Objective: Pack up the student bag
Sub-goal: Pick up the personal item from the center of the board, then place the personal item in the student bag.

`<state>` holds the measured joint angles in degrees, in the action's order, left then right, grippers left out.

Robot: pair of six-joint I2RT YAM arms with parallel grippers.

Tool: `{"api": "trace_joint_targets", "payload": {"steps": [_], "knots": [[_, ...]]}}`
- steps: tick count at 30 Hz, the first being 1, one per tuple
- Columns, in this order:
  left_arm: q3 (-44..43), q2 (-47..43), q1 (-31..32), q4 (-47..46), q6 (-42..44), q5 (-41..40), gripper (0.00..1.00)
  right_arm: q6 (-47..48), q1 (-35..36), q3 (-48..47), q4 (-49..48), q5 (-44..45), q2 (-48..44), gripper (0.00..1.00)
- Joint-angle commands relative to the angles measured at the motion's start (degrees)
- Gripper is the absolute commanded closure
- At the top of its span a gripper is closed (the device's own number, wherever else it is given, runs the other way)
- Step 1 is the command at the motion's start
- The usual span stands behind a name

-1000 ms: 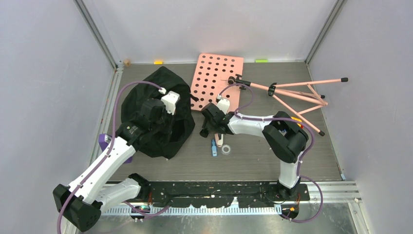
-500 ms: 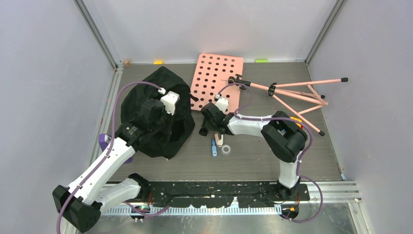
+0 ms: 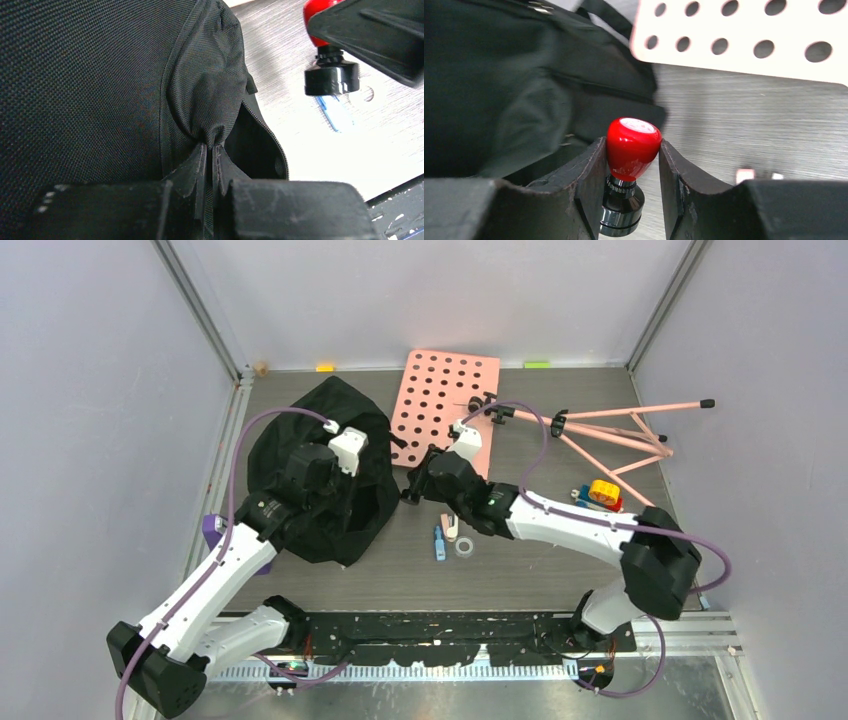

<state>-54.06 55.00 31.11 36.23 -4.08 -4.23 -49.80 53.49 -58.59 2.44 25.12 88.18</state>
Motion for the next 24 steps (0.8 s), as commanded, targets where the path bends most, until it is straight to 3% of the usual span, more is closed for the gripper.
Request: {"api": "trace_joint_targets", "payload": {"steps": [1, 16, 24], "knots": [[-0.1, -1.8, -0.1, -1.7, -0.1, 0.8, 1.00, 1.6, 4.4, 0.4, -7.0, 6.3, -5.9, 0.85], [0.2, -1.9, -0.1, -2.0, -0.2, 2.0, 1.00, 6.0, 14.3, -3.8, -23.7, 11.6, 4.1, 0.86], [0.2, -2.1, -0.1, -1.9, -0.1, 1.4, 1.00, 5.9, 15.5, -6.2, -23.0, 10.9, 8.1, 0.81]]}}
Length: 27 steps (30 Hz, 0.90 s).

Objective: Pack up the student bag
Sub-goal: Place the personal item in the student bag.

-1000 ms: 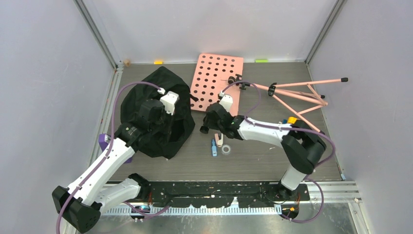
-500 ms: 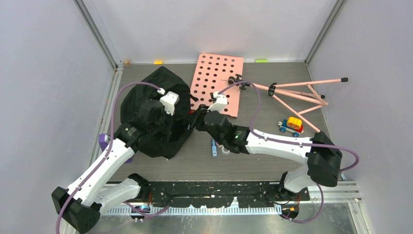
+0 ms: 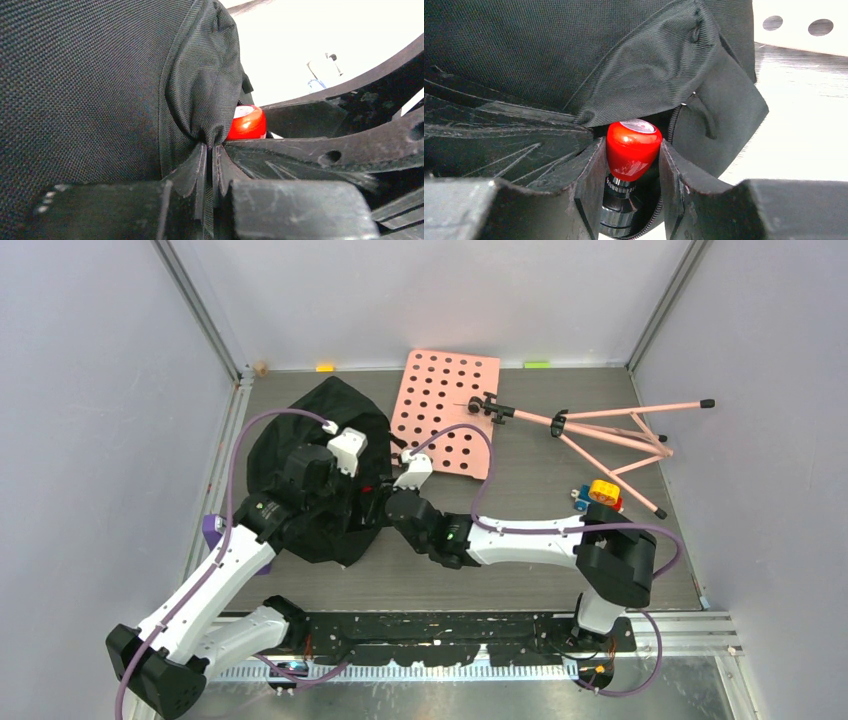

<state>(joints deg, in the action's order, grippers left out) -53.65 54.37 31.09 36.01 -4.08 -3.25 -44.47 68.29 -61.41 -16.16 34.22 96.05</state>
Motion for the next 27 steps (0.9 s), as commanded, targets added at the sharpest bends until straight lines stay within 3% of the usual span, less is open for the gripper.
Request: {"api": "trace_joint_targets", "payload": {"steps": [1, 10, 14, 24, 27], "knots": [[-0.2, -1.5, -0.1, -1.7, -0.1, 0.5, 1.00, 0.8, 0.9, -3.6, -4.2, 1.8, 0.5, 0.79], [-0.2, -1.4, -0.1, -1.6, -0.1, 0.4, 1.00, 1.9, 1.7, -4.3, -3.6, 2.0, 0.9, 0.48], [-0.2, -1.3, -0.1, -1.6, -0.1, 0.4, 1.00, 3.3, 2.0, -4.6, -2.8, 3.0, 0.5, 0.40], [0.1, -1.9, -0.1, -2.0, -0.1, -0.6, 1.00, 8.7, 2.4, -0.8, -3.3, 4.2, -5.3, 0.41], [0.0, -1.3, -0.1, -1.8, 0.0, -0.7, 1.00, 10.7, 2.2, 0.8, 1.0, 5.0, -10.4, 0.39]]}}
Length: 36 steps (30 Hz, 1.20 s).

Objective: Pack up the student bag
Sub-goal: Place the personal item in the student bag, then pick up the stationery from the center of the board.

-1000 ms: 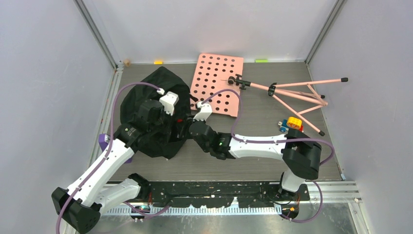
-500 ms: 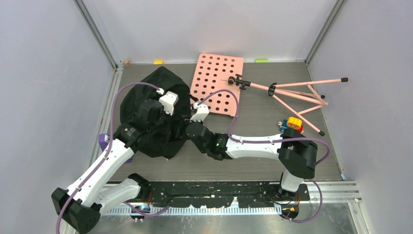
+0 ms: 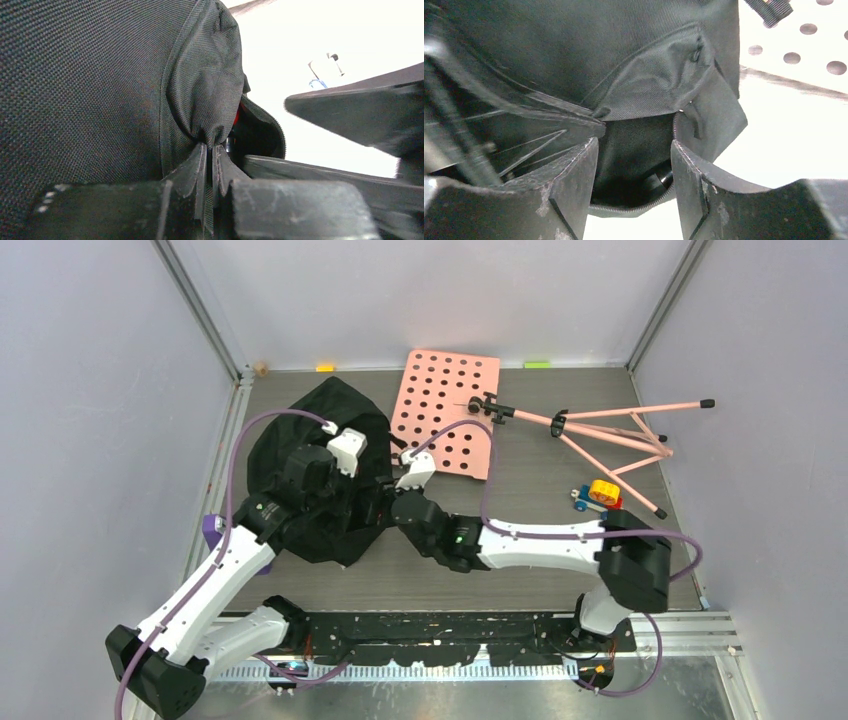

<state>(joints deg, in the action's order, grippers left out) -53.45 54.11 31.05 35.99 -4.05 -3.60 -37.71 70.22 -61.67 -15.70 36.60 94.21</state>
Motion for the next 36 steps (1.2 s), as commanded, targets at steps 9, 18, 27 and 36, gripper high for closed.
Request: {"api": "trace_joint_targets", "payload": {"steps": [9, 18, 27, 36], "knots": [[-0.3, -0.7, 0.0, -1.6, 0.2, -0.7, 1.00, 1.8, -11.3, 6.2, 23.6, -4.8, -18.2, 0.33], [-0.2, -0.3, 0.0, -1.7, 0.3, -0.8, 1.00, 0.6, -20.5, 9.2, 34.9, -13.4, -12.3, 0.25], [-0.2, -0.3, 0.0, -1.5, 0.5, -1.6, 1.00, -1.1, -20.5, 8.7, 29.7, -21.5, -2.3, 0.25], [-0.2, -0.3, 0.0, -1.6, 0.5, -2.1, 1.00, -1.3, -20.3, 6.4, 31.2, -19.8, 1.1, 0.29]]}}
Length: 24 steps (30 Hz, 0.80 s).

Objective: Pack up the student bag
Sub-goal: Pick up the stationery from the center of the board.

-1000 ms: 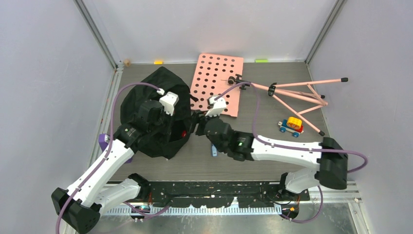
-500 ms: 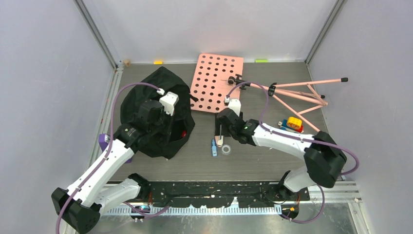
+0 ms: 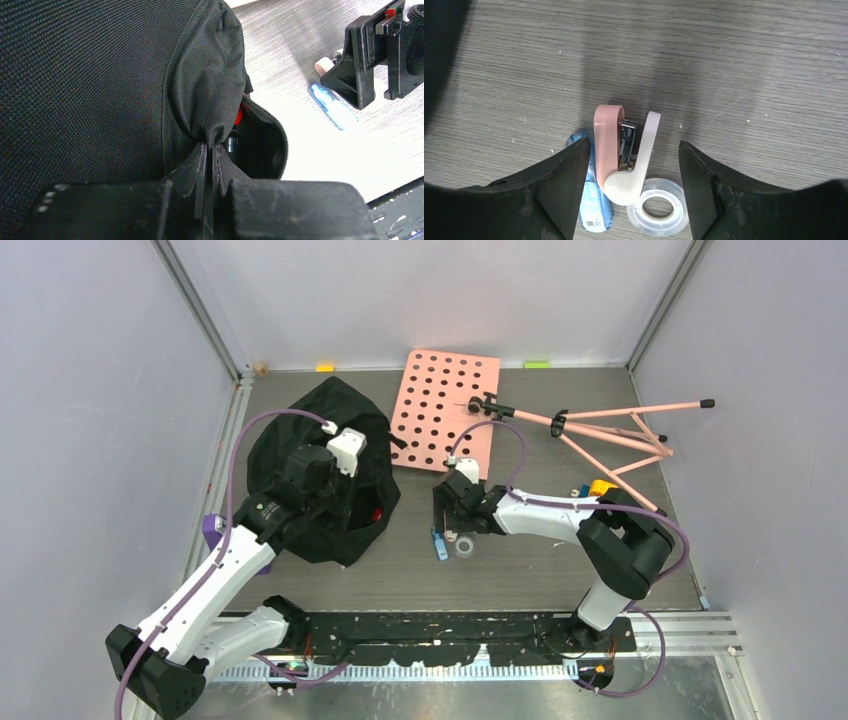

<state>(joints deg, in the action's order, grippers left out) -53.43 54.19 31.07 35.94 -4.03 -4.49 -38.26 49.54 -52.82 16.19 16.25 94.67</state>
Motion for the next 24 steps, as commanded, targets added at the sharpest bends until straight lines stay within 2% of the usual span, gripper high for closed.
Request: {"api": "trace_joint_targets", "payload": {"steps": [1, 16, 24], "knots": [[-0.2, -0.5, 0.0, -1.5, 0.4, -1.2, 1.00, -0.7, 0.4, -2.5, -0.4, 1.2, 0.8, 0.31], [-0.2, -0.5, 0.0, -1.4, 0.5, -1.5, 1.00, -1.6, 1.4, -2.3, -0.5, 2.5, 0.3, 0.50], [-0.2, -0.8, 0.0, -1.4, 0.5, -1.5, 1.00, -1.5, 1.5, -0.5, -1.1, 3.5, -5.0, 0.54]]}}
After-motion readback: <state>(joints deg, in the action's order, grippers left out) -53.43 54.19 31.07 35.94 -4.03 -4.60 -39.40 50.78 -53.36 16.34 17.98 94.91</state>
